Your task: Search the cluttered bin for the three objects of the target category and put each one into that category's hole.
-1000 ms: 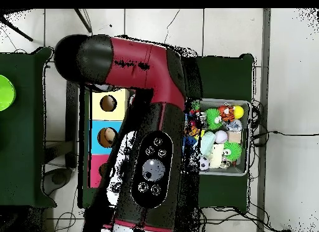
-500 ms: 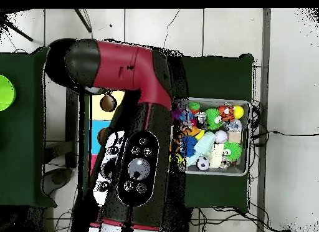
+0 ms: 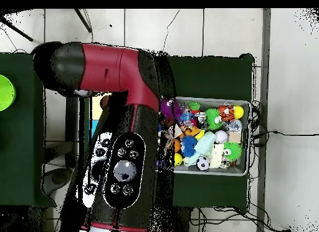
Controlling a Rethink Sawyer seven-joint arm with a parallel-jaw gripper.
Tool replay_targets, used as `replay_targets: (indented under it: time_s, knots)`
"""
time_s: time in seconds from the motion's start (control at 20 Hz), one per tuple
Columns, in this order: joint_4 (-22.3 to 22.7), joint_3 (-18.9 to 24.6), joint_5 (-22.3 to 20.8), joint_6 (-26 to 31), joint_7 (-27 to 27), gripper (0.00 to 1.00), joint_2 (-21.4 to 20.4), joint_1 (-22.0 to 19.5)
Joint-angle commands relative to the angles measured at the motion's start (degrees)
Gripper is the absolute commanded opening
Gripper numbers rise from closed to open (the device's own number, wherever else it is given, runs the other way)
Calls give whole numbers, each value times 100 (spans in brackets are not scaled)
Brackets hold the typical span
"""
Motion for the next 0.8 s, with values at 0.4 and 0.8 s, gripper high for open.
replay_targets:
  time_s: [0.4, 0.8]
  knots:
    - [780, 571, -230, -441, -197, 0, -5, -883]
    - [829, 560, -240, -476, 247, 0, -11, -734]
